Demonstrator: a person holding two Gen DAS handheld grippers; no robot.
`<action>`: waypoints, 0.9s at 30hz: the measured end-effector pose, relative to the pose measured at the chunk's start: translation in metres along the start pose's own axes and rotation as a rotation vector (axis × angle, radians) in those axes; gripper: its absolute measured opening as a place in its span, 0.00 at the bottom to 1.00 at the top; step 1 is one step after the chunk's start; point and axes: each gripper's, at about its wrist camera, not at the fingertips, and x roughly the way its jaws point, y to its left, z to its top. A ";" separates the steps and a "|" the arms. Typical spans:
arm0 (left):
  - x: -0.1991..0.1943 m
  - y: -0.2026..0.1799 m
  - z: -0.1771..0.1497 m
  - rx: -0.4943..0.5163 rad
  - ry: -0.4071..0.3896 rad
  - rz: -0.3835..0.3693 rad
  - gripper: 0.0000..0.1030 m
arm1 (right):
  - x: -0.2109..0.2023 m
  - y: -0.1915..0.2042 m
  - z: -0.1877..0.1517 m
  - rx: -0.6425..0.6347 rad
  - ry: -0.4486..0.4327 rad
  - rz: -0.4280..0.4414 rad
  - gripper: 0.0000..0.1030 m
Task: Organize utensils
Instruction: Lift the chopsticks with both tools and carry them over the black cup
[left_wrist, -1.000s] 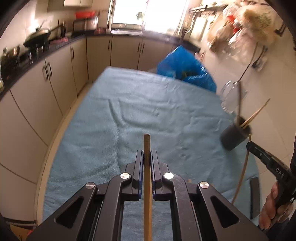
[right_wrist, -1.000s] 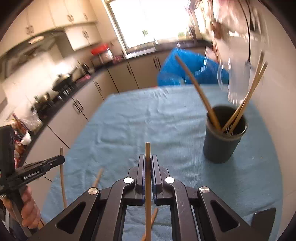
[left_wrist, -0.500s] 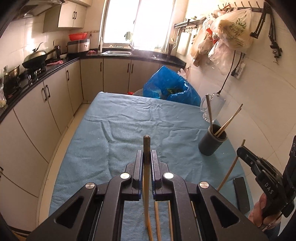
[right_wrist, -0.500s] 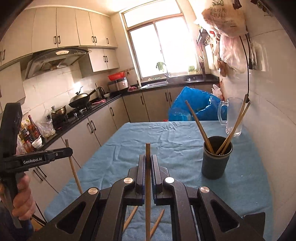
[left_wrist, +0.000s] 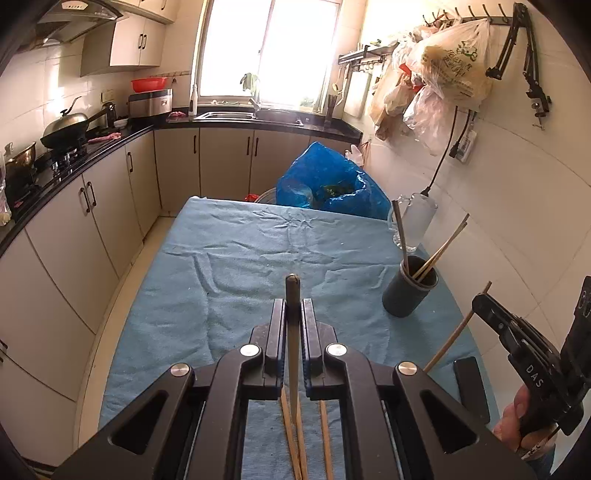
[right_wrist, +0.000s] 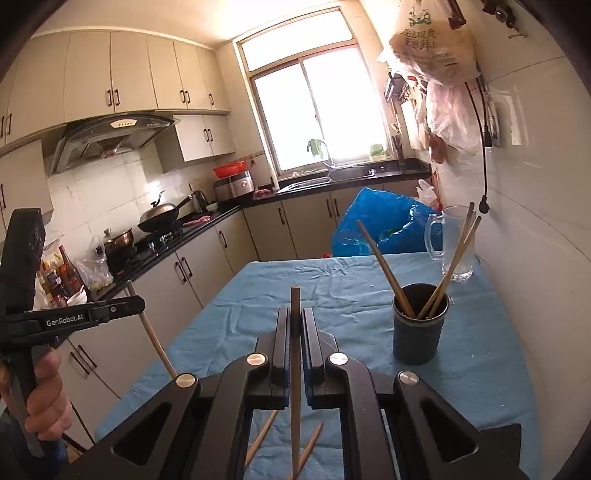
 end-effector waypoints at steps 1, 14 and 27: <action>-0.001 -0.001 0.001 0.001 -0.002 0.000 0.07 | -0.001 -0.001 0.001 0.000 -0.003 0.001 0.06; -0.001 -0.017 0.004 0.031 -0.002 -0.025 0.07 | -0.010 -0.006 0.003 0.016 -0.023 -0.017 0.06; 0.002 -0.029 0.005 0.047 0.006 -0.032 0.07 | -0.017 -0.016 0.003 0.043 -0.033 -0.029 0.06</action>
